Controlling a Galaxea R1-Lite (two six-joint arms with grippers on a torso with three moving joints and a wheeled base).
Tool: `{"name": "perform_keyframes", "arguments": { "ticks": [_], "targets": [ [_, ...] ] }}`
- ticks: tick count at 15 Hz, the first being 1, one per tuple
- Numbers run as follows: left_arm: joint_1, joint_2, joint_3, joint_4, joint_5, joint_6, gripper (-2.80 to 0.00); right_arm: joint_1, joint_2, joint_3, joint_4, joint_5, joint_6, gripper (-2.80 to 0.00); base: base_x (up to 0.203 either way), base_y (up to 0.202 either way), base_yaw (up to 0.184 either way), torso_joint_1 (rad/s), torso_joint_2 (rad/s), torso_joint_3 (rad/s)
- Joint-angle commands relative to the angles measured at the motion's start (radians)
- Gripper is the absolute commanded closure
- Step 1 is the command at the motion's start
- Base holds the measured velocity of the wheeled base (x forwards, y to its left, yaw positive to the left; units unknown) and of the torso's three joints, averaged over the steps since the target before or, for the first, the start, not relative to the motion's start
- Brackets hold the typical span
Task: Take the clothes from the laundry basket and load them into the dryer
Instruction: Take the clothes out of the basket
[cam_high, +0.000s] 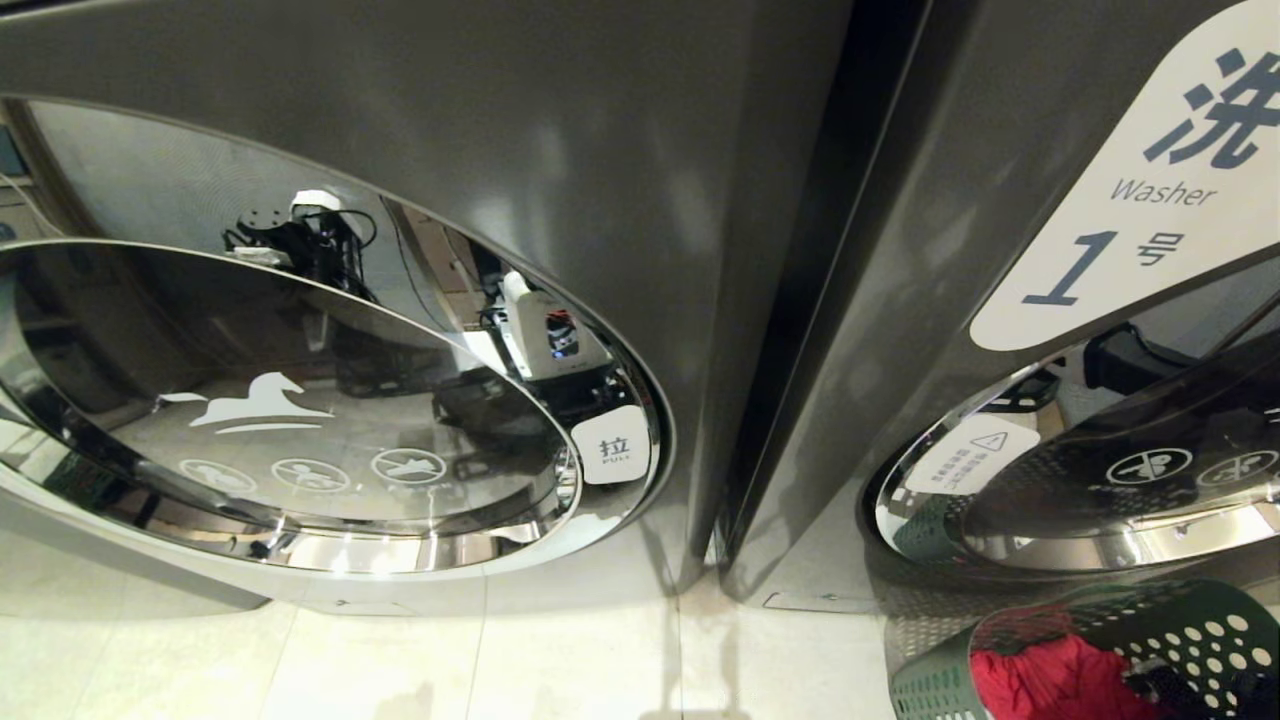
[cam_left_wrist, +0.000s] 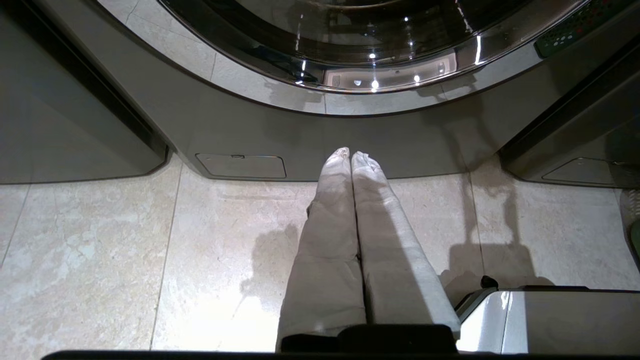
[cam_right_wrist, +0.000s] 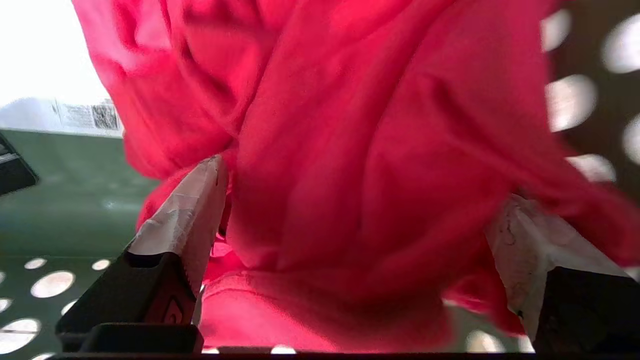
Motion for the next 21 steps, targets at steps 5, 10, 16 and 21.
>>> {"name": "perform_keyframes", "arguments": {
  "ticks": [5,10,16,21],
  "targets": [
    [0.001,0.000,-0.001,0.001,0.000,-0.001,0.00,-0.001,0.050,-0.008,0.076,-0.002,0.004,-2.80,0.000,0.000,0.000,0.000,0.00,0.000],
    [0.001,0.000,-0.001,0.001,0.000,-0.002,0.00,-0.004,0.052,-0.036,0.070,-0.003,0.033,0.00,0.000,0.000,0.000,0.000,0.00,0.000],
    [0.001,0.000,0.001,0.001,0.000,0.000,0.00,-0.020,0.052,-0.034,0.074,-0.005,0.041,0.00,0.000,0.000,0.000,0.000,0.00,0.000],
    [0.001,0.000,0.001,0.001,0.000,-0.001,0.00,-0.050,0.020,-0.007,0.147,-0.005,0.041,0.00,0.000,0.000,0.000,0.000,0.00,0.000]
  ]
}}
